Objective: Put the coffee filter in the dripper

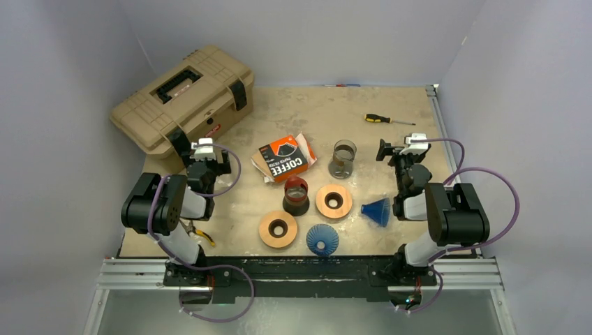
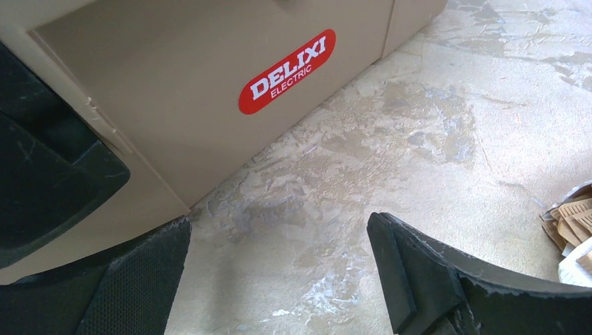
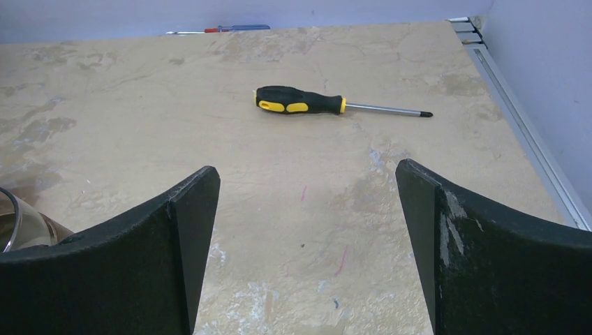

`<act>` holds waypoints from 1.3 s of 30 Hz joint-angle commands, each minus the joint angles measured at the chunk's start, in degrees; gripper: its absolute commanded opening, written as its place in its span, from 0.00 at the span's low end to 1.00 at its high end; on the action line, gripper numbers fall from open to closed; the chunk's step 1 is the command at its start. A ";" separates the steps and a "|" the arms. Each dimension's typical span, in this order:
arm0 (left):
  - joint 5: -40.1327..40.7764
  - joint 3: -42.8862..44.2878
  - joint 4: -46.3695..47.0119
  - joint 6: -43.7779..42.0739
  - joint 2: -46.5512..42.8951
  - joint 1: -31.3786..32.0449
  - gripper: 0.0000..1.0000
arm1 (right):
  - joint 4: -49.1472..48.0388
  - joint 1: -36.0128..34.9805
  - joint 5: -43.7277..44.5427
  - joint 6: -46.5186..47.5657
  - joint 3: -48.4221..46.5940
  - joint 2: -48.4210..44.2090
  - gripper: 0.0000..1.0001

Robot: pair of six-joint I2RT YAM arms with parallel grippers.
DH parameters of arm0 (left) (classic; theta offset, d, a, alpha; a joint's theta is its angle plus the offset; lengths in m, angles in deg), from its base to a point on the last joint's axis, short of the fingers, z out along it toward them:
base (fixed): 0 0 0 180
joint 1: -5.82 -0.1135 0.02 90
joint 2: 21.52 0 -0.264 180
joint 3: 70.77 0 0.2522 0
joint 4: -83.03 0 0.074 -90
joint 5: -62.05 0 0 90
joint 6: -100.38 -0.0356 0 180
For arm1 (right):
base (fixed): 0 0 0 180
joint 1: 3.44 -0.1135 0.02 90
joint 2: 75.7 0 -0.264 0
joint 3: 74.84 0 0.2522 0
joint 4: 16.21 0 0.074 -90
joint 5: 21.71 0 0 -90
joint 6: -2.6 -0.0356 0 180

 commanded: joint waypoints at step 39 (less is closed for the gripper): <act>-15.61 37.34 -84.08 22.86 -37.65 -0.16 0.99 | 76.60 -0.07 15.70 -25.20 -22.62 -42.74 0.99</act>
